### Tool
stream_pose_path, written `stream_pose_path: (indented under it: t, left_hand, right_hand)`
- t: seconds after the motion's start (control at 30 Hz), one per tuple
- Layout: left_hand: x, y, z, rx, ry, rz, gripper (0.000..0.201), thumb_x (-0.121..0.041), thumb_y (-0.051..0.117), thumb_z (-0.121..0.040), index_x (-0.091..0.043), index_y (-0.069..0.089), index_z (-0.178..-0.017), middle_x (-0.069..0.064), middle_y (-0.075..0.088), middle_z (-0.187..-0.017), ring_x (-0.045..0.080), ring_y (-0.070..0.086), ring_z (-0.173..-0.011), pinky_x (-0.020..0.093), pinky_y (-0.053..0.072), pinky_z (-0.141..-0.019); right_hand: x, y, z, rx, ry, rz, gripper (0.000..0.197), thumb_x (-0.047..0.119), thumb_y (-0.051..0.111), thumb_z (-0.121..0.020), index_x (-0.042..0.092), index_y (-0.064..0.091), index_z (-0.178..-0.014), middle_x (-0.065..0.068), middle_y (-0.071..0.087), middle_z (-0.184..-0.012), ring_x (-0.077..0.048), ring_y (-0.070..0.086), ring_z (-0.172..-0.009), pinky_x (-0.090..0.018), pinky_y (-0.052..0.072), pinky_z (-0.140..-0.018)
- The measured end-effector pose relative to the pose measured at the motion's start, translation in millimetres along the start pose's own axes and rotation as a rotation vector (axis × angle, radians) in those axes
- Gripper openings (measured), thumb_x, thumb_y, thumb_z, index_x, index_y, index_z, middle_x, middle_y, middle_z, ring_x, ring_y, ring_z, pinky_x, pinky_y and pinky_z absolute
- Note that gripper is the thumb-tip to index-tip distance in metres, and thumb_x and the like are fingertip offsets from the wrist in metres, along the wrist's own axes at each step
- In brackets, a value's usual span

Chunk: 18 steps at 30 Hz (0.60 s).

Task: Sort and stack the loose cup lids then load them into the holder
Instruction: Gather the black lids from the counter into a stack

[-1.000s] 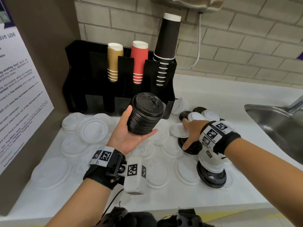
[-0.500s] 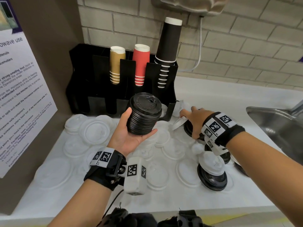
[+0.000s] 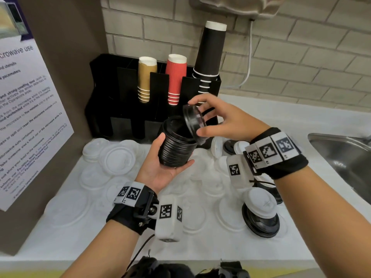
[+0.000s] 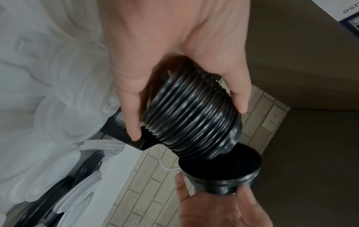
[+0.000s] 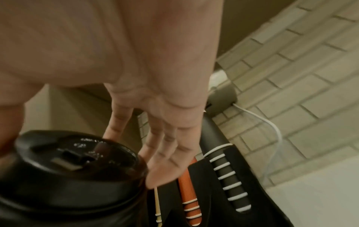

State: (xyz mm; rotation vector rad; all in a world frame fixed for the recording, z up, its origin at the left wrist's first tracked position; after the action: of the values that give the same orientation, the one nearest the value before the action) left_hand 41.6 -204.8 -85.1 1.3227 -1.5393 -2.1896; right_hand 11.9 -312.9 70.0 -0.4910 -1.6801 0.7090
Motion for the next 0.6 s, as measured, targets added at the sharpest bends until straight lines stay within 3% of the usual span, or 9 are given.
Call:
stream_pose_path:
  t: [0.07, 0.17, 0.23, 0.4, 0.6]
  left_hand:
    - [-0.1, -0.7, 0.3, -0.026, 0.016, -0.012, 0.052, -0.050, 0.072, -0.070, -0.016, 0.075, -0.109, 0.018, 0.066, -0.123, 0.035, 0.061, -0.117, 0.048, 0.056, -0.085]
    - [2.1, 1.7, 0.2, -0.044, 0.011, -0.042, 0.064, -0.049, 0.073, -0.067, -0.015, 0.065, -0.121, 0.017, 0.065, -0.124, 0.032, 0.063, -0.115, 0.048, 0.056, -0.085]
    - [4.7, 5.8, 0.0, -0.034, -0.006, -0.079, 0.071, -0.048, 0.075, -0.064, -0.016, 0.061, -0.126, 0.015, 0.065, -0.126, 0.031, 0.062, -0.116, 0.049, 0.055, -0.088]
    - [8.8, 9.4, -1.0, -0.026, -0.007, -0.072, 0.070, -0.047, 0.076, -0.064, -0.017, 0.061, -0.126, 0.015, 0.064, -0.127, 0.030, 0.062, -0.117, 0.049, 0.055, -0.088]
    - [14.0, 8.4, -3.7, -0.019, -0.007, -0.019, 0.079, -0.048, 0.077, -0.063, -0.015, 0.057, -0.132, 0.018, 0.063, -0.128, 0.034, 0.062, -0.117, 0.049, 0.056, -0.082]
  right_hand:
    - [5.7, 6.3, -2.9, 0.026, -0.046, 0.051, 0.054, 0.012, 0.074, -0.080, 0.026, 0.051, -0.126, 0.010, 0.056, -0.108, 0.002, 0.057, -0.094, -0.015, 0.048, -0.082]
    - [4.3, 10.3, -9.7, 0.049, -0.057, 0.137, 0.057, 0.016, 0.074, -0.080, 0.028, 0.052, -0.131, -0.001, 0.055, -0.117, -0.011, 0.058, -0.102, -0.016, 0.049, -0.083]
    - [1.9, 12.6, -12.2, 0.080, -0.049, 0.176, 0.057, 0.016, 0.072, -0.080, 0.033, 0.053, -0.131, 0.001, 0.052, -0.118, -0.007, 0.055, -0.102, -0.012, 0.046, -0.079]
    - [0.6, 16.7, -13.7, 0.143, -0.045, 0.226, 0.059, 0.016, 0.071, -0.077, 0.036, 0.054, -0.130, 0.002, 0.047, -0.117, -0.014, 0.052, -0.106, -0.022, 0.049, -0.085]
    - [1.7, 17.6, -13.6, 0.149, -0.045, 0.274, 0.062, 0.020, 0.073, -0.079, 0.036, 0.049, -0.134, 0.003, 0.045, -0.121, -0.010, 0.050, -0.108, -0.013, 0.045, -0.082]
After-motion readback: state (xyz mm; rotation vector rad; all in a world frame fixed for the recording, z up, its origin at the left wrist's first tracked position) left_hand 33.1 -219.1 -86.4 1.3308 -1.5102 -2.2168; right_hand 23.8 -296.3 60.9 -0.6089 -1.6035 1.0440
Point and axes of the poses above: each hand's wrist, its own z-axis away from the middle knuckle, its own y-axis out of the palm, x = y × z, the point moved 8 cm from there along -z, towards the middle knuckle
